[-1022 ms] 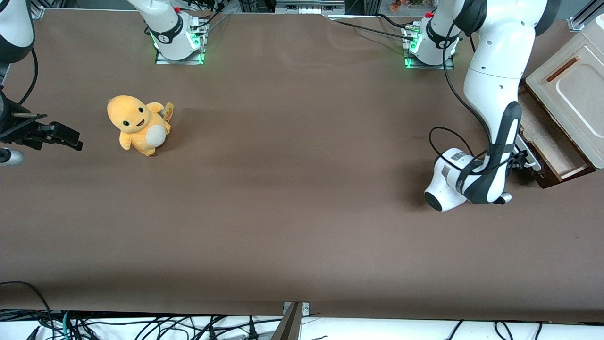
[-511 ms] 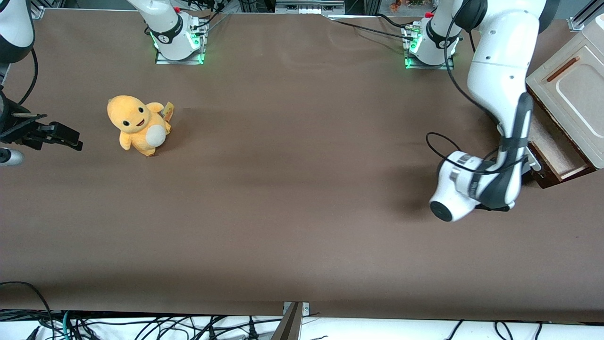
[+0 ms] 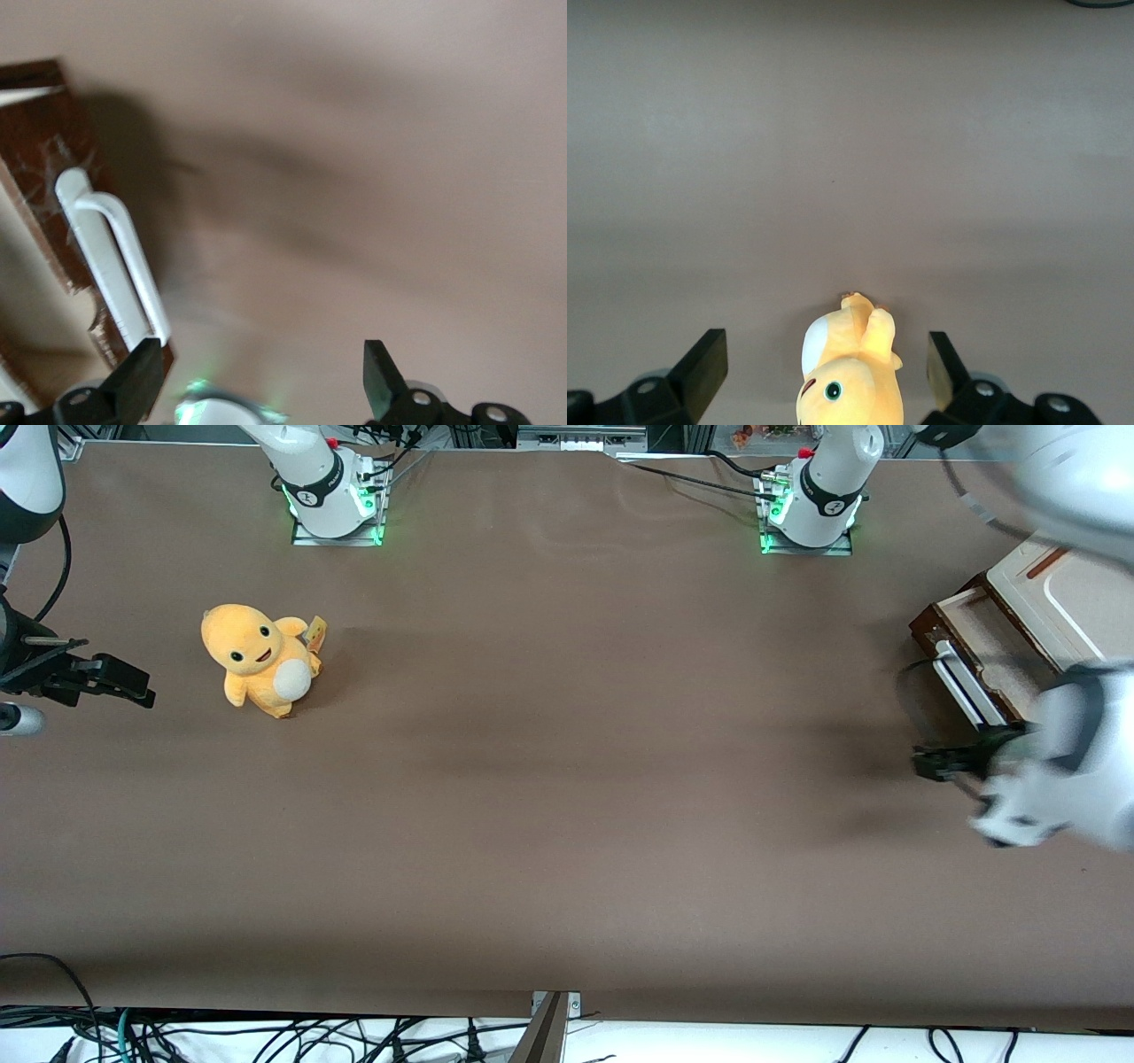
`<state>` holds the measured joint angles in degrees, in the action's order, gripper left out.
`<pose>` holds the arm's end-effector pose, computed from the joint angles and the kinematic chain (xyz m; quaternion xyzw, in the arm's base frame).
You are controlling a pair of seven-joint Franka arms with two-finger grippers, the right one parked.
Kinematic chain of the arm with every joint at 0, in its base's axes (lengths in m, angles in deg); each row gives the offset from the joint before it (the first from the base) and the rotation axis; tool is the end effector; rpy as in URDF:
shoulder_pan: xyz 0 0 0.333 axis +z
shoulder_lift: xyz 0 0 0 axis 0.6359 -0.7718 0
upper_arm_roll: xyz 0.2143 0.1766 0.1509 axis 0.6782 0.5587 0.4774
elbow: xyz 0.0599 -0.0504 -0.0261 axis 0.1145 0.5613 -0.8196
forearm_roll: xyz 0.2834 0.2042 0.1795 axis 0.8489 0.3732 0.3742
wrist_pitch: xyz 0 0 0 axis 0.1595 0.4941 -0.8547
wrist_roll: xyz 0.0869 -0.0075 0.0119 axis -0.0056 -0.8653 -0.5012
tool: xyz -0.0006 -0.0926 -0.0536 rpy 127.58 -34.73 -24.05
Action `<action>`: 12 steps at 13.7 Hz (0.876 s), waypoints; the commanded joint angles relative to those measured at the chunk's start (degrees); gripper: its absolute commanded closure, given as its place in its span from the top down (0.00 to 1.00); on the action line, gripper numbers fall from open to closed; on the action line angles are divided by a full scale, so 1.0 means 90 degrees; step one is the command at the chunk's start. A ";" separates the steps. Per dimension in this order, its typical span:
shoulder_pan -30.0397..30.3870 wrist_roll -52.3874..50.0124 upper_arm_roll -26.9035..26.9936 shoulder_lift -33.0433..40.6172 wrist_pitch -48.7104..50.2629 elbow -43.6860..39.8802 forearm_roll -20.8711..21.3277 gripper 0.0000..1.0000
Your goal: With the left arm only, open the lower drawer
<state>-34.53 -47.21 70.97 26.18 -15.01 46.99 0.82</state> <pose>0.6755 0.0671 0.4386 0.9605 0.1836 -0.2087 0.0114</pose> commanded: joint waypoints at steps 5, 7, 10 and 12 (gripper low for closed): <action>0.0183 0.0995 -0.0125 0.1477 -0.0682 0.0564 -0.0507 1.00; -0.0080 0.1462 -0.0096 0.2783 -0.1540 0.2317 -0.0029 1.00; -0.0431 0.1826 -0.0047 0.3707 -0.2120 0.3292 0.0051 1.00; -0.0696 0.1817 0.0060 0.3922 -0.2024 0.3321 0.0061 1.00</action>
<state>-38.18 -32.58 70.24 57.04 -31.46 72.07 -0.06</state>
